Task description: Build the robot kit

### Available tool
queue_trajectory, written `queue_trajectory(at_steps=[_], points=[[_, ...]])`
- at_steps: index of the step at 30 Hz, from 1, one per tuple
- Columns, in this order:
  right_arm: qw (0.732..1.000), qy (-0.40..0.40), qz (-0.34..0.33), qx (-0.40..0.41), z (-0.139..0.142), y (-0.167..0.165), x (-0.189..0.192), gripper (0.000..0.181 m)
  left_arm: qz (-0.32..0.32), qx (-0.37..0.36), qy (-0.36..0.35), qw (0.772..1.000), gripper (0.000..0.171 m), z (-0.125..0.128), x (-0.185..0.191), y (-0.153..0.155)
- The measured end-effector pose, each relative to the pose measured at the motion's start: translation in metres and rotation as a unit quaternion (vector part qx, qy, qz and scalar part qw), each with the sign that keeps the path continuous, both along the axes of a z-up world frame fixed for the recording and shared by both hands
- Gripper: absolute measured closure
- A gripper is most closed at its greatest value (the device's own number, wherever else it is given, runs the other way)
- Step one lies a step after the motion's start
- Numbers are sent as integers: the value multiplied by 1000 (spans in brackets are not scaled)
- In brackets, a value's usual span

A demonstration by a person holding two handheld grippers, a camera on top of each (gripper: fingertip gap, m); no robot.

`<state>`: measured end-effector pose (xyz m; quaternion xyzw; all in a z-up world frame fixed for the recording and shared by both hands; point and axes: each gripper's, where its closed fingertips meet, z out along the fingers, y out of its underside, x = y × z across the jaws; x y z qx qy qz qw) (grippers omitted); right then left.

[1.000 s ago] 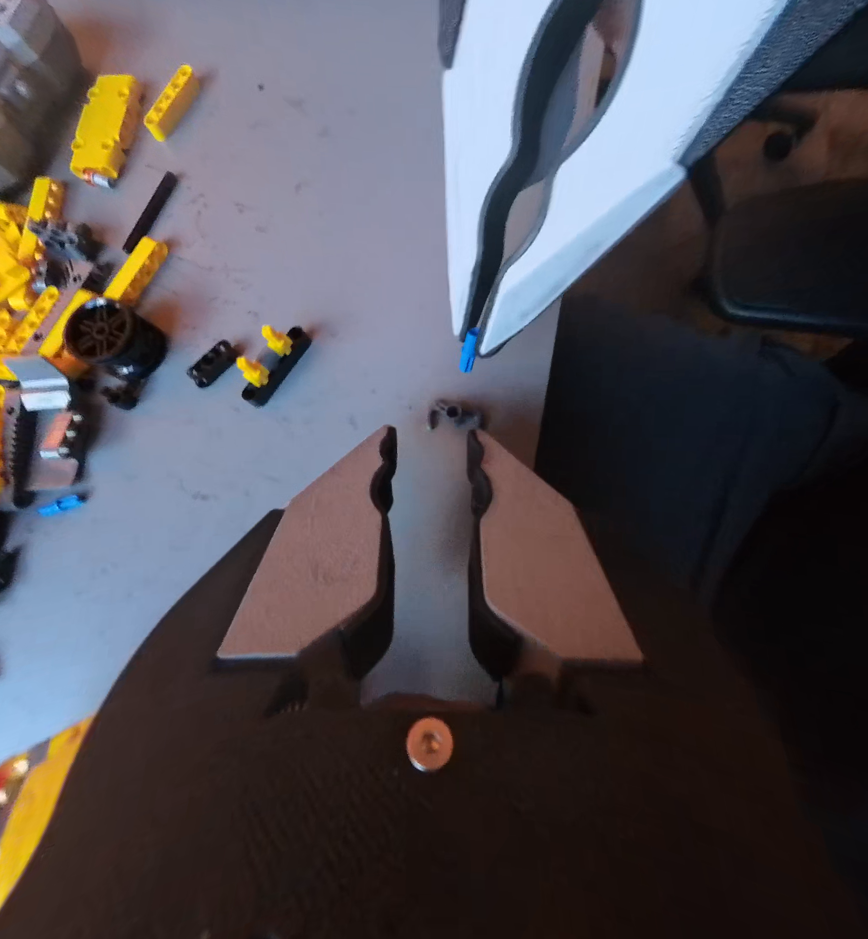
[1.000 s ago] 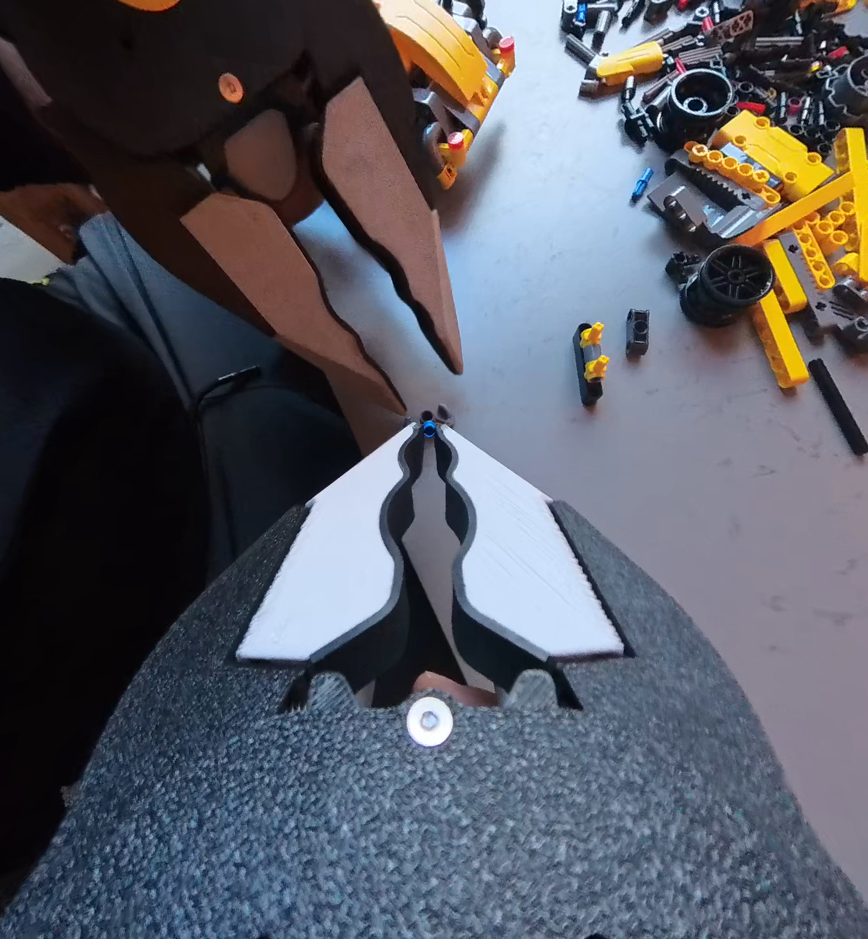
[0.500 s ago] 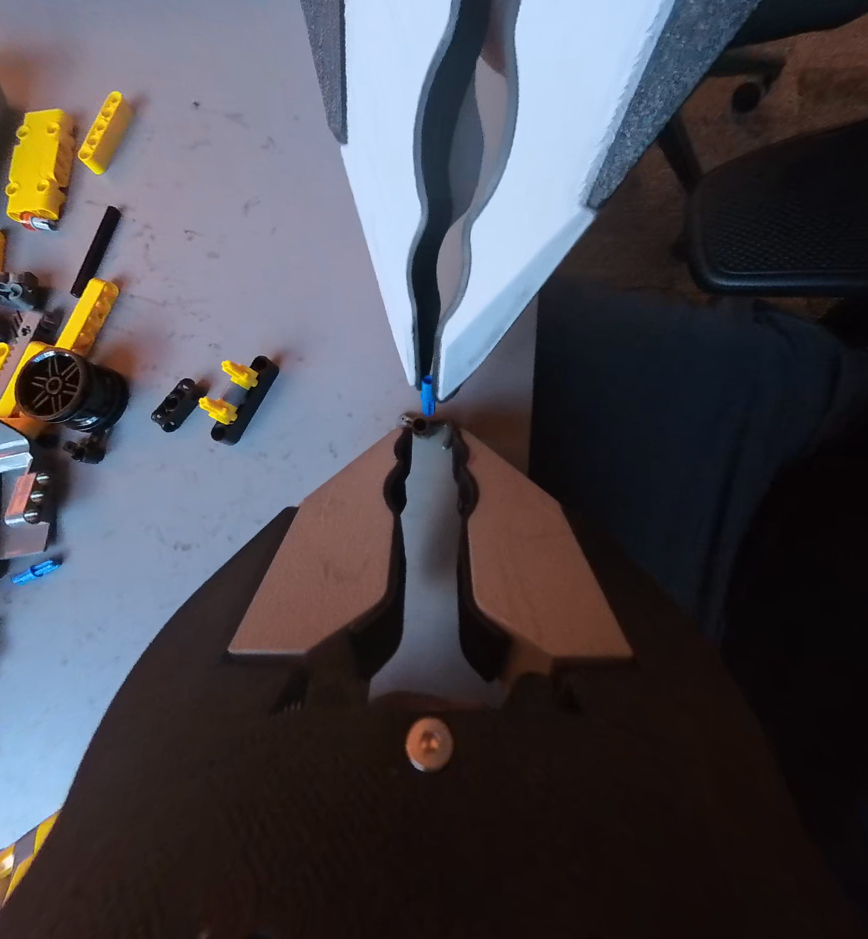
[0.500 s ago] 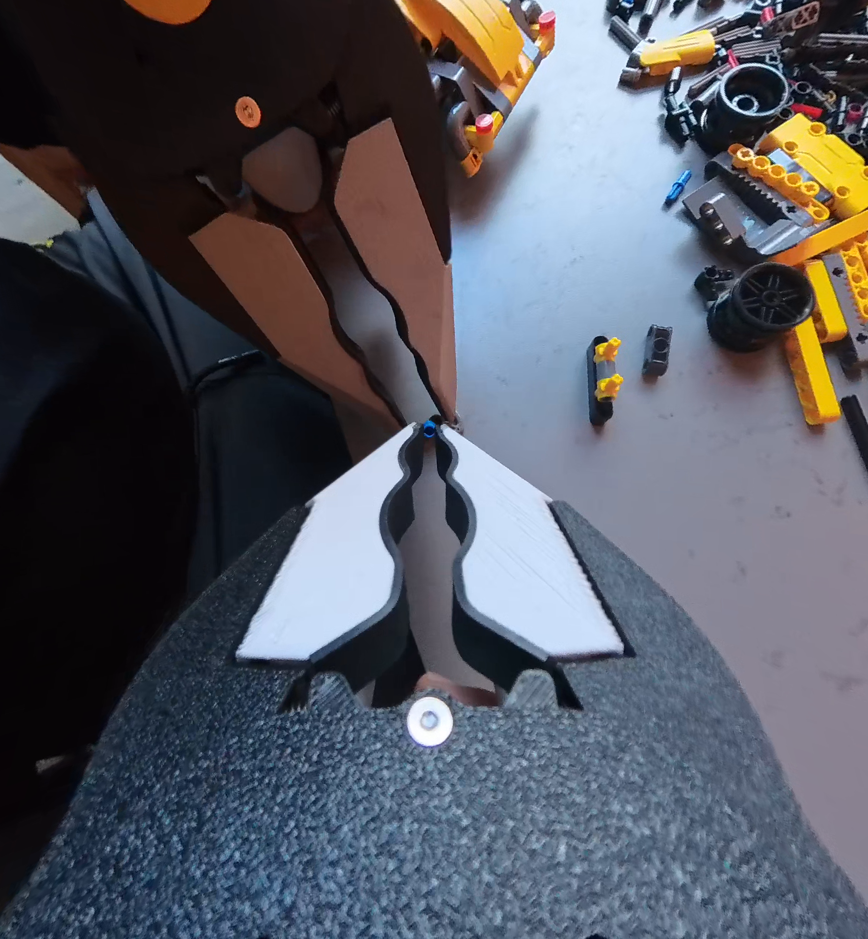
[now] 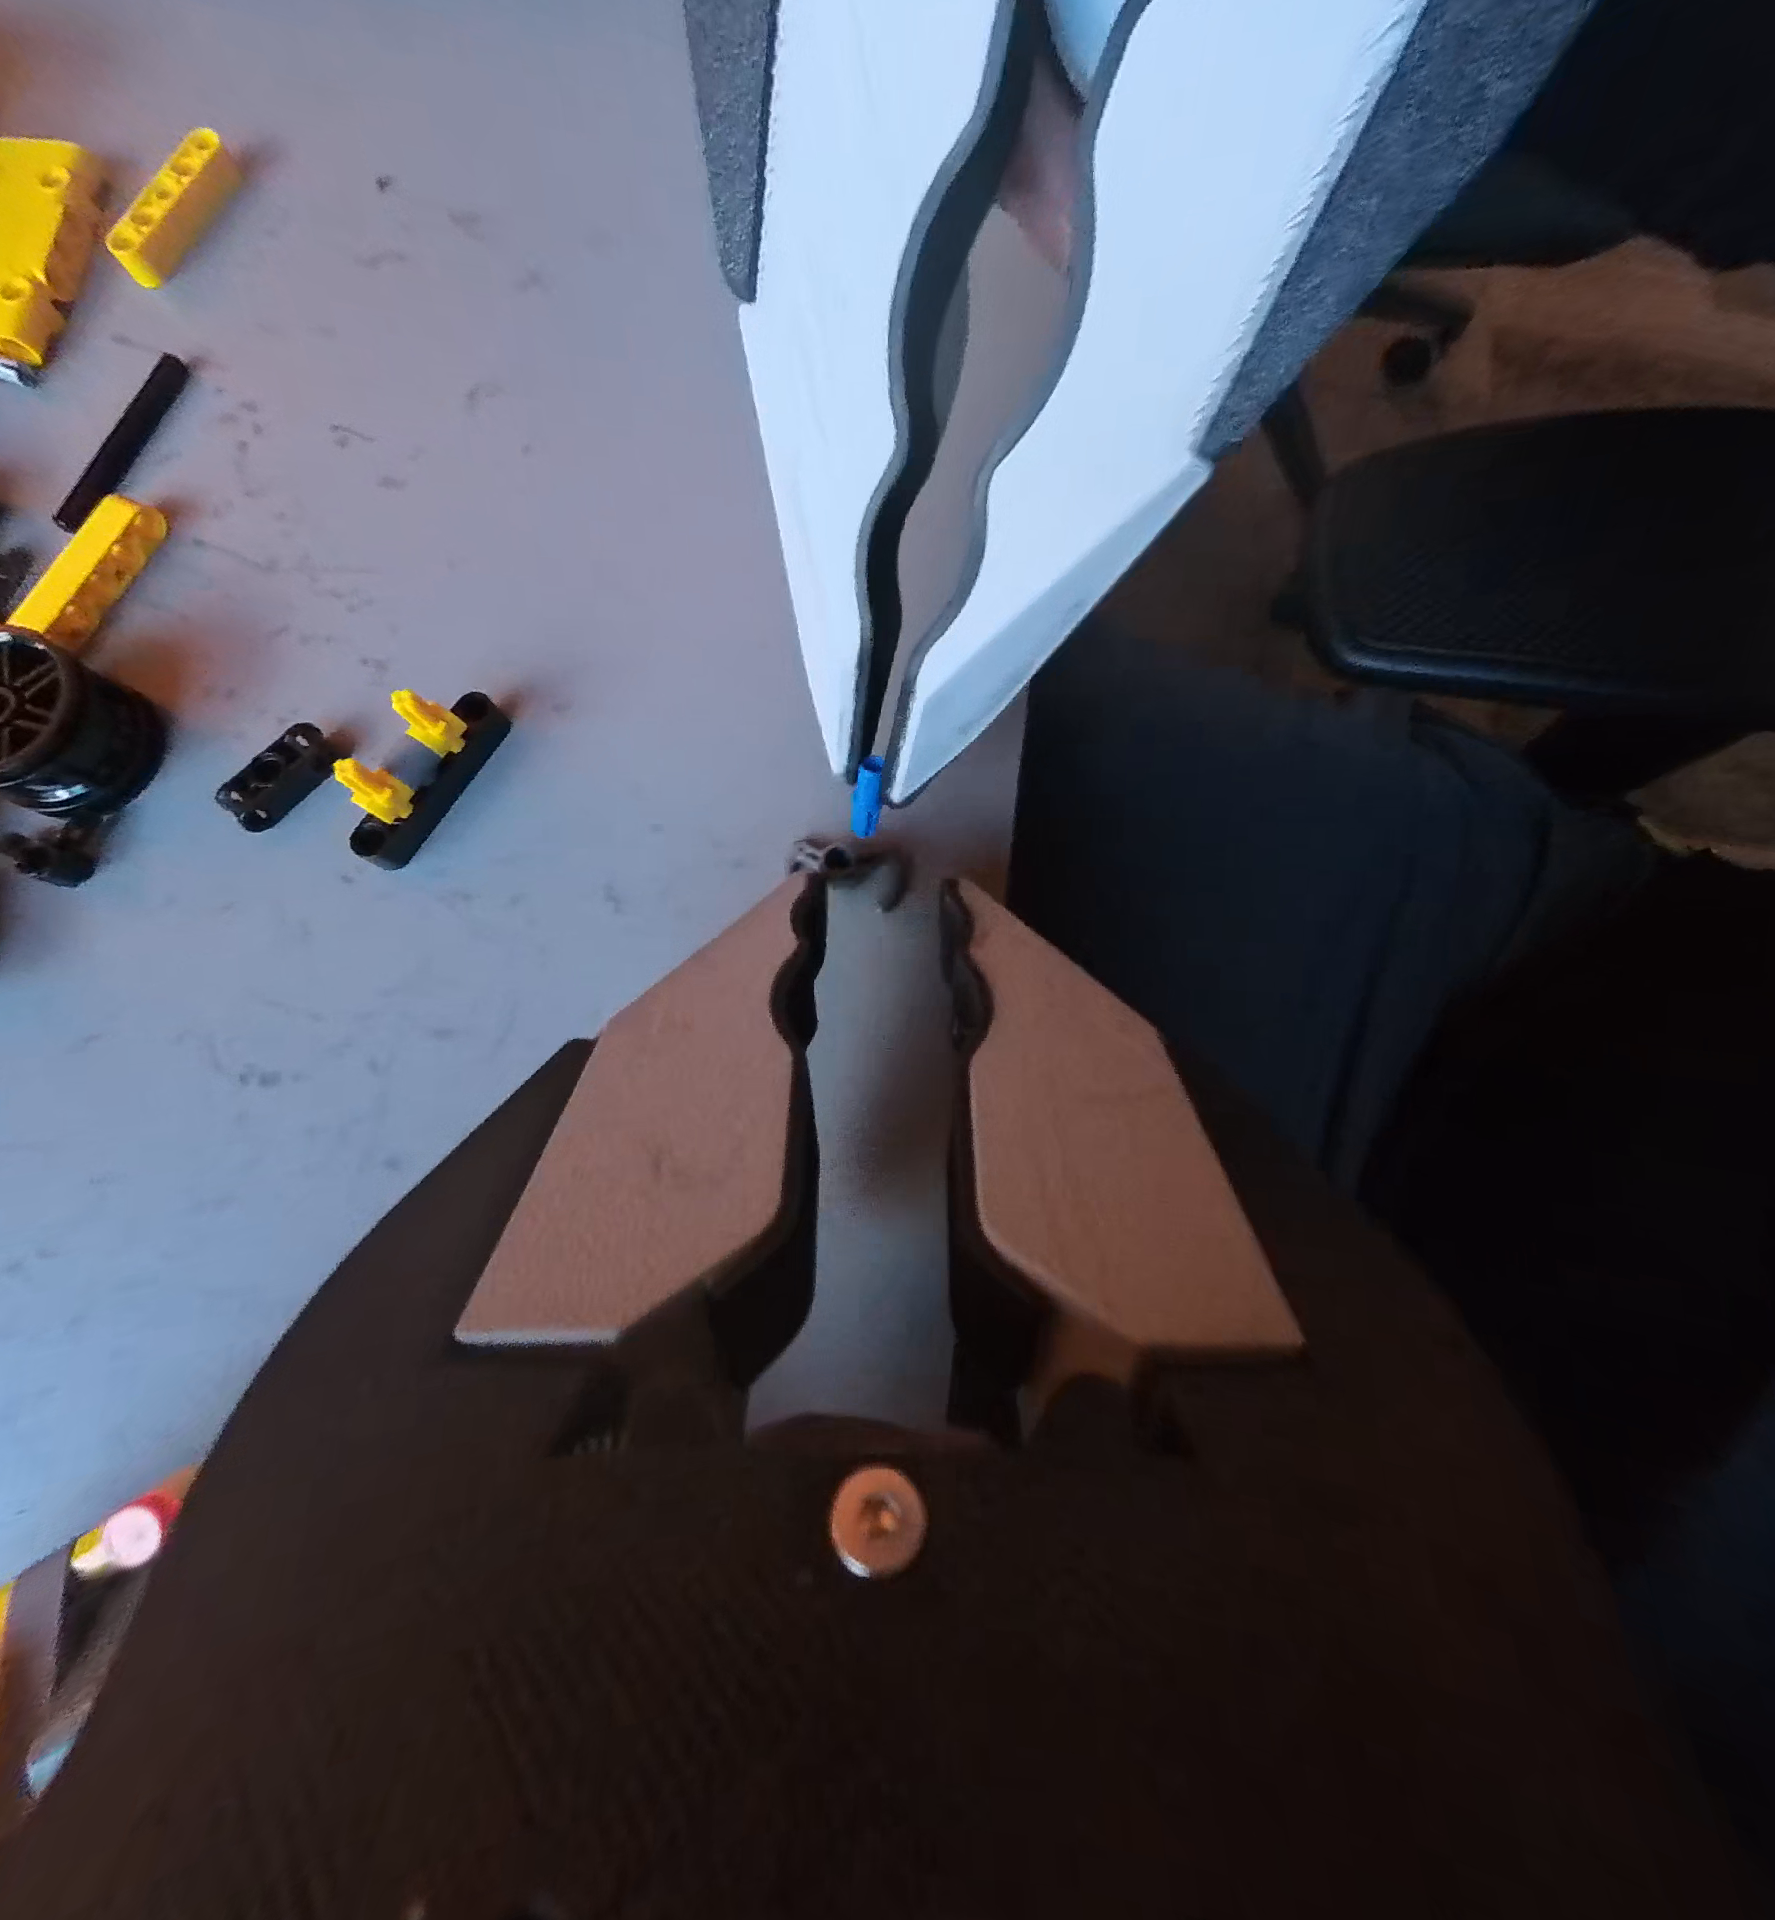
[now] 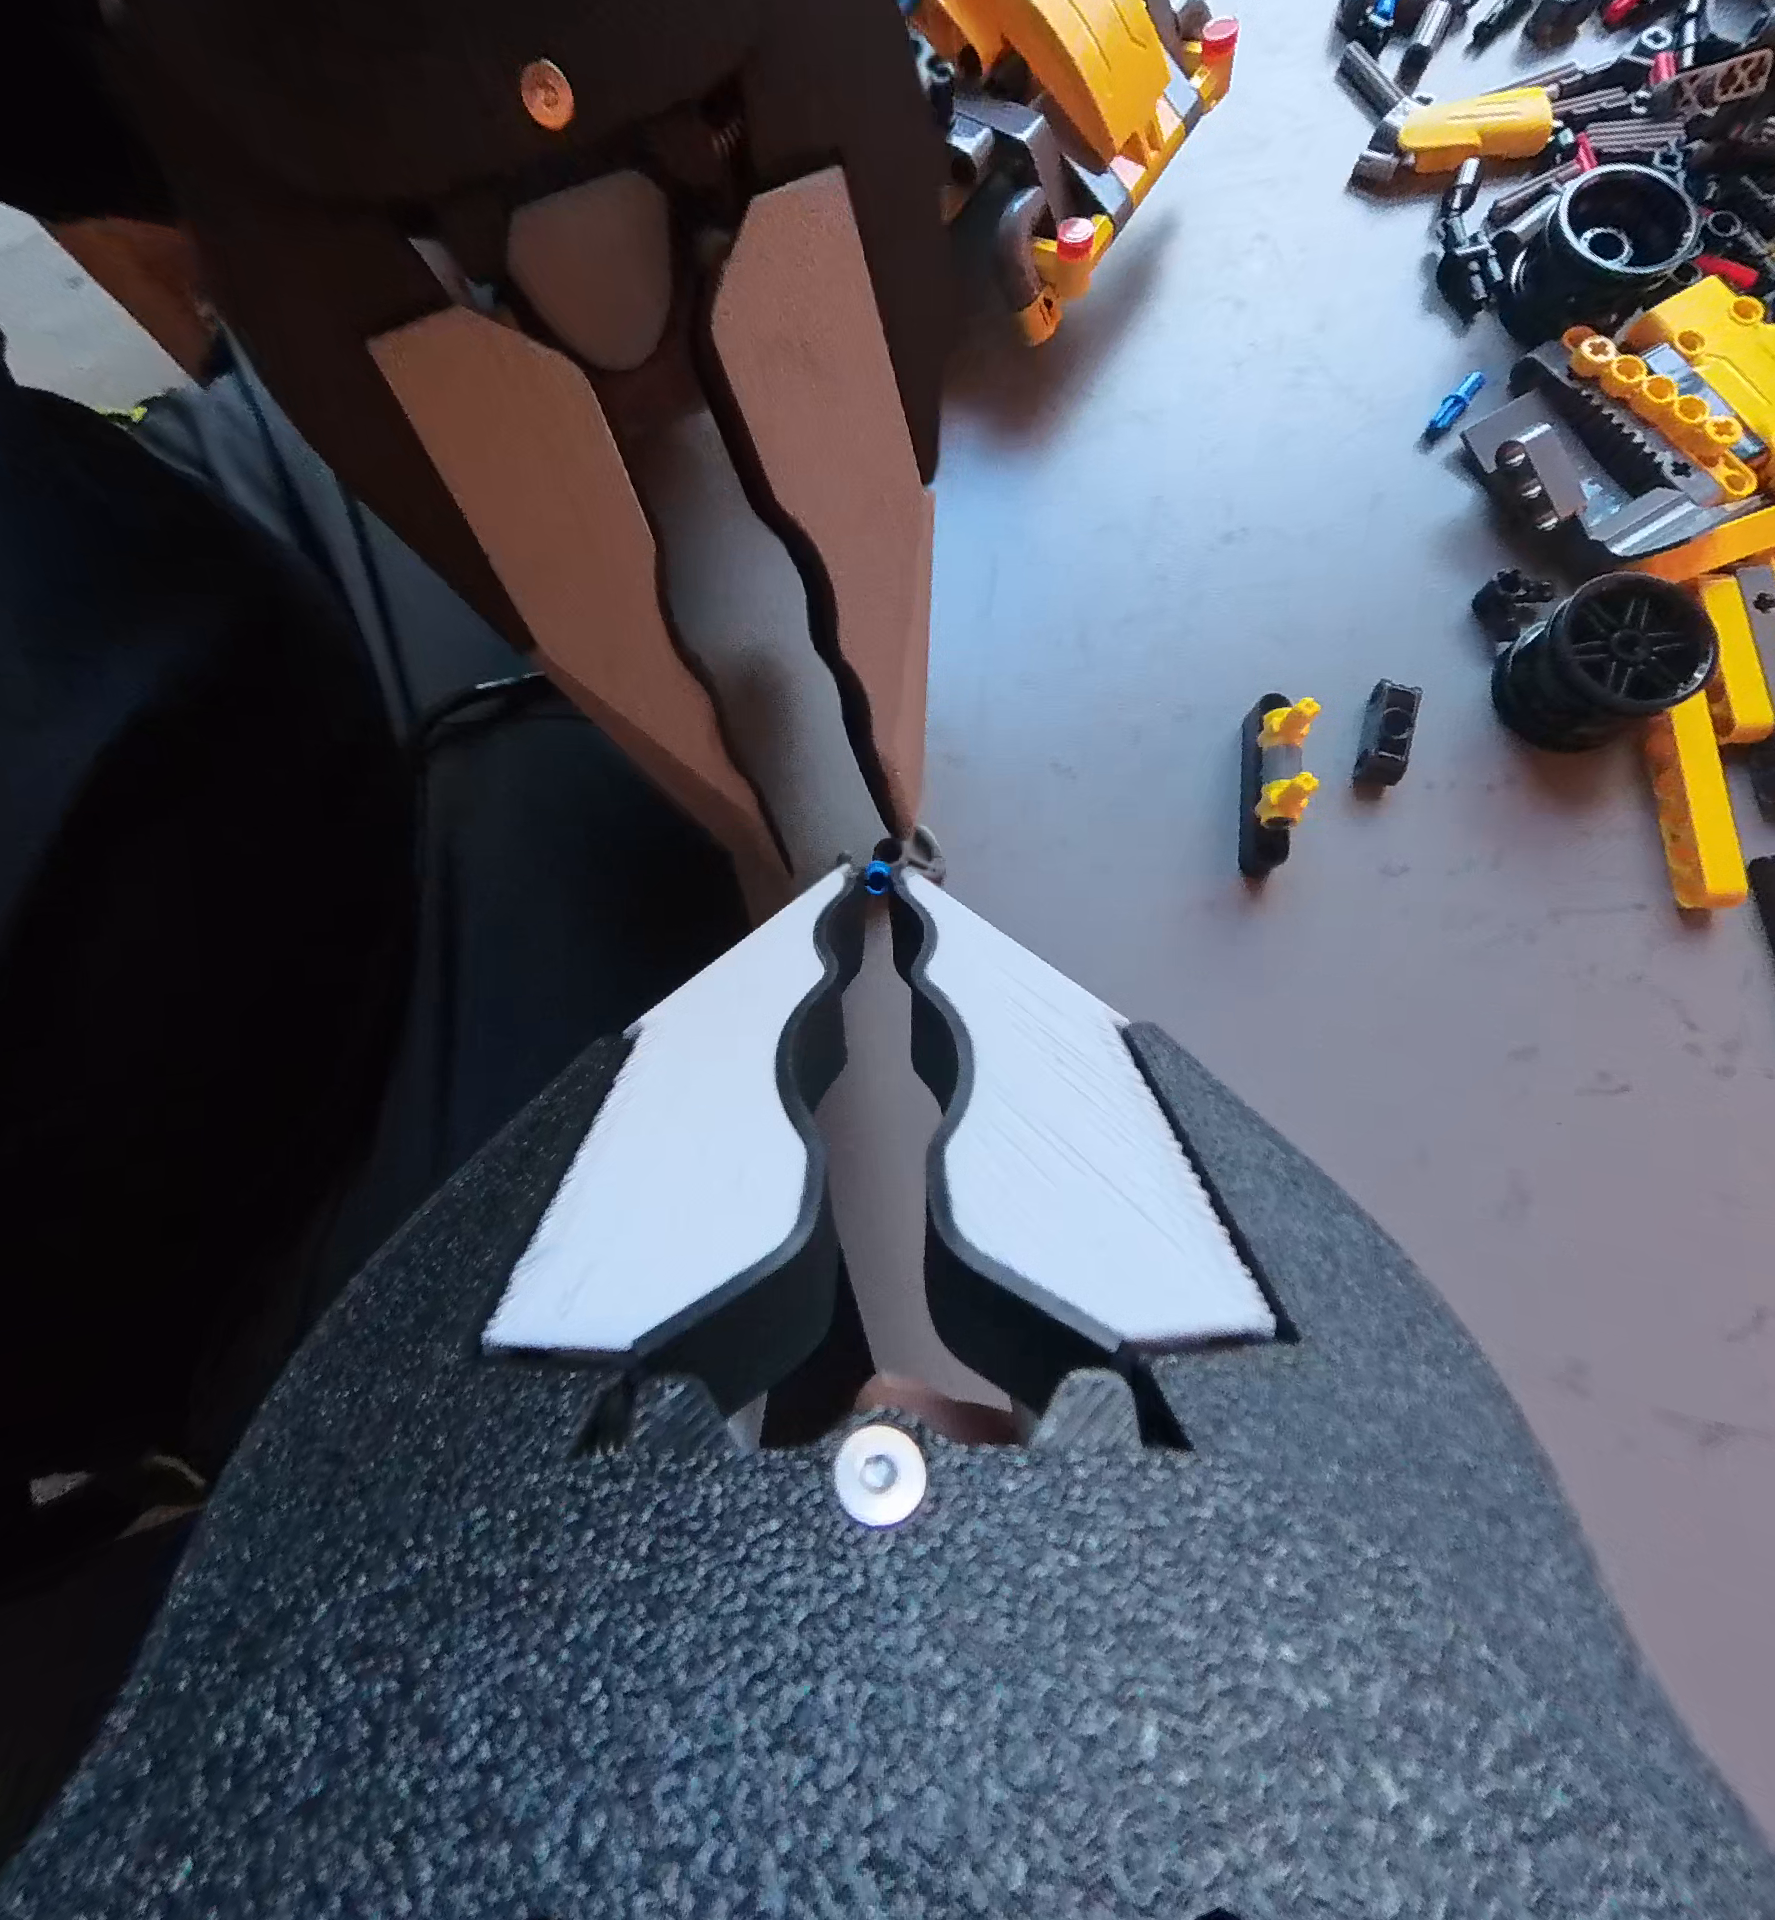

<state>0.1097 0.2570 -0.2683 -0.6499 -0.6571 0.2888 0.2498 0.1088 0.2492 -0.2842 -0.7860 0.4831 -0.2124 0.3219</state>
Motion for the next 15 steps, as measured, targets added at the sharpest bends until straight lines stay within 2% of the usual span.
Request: queue_trajectory(at_steps=[5, 15], points=[[1000, 6, -1, 1, 2, 1, -1, 178, -7, 17, 7, 1000, 156, 8, -1, 4], [1000, -2, 9, 15, 1, 2, -2, 178, -23, 19, 39, 999, 162, -3, 1, 9]])
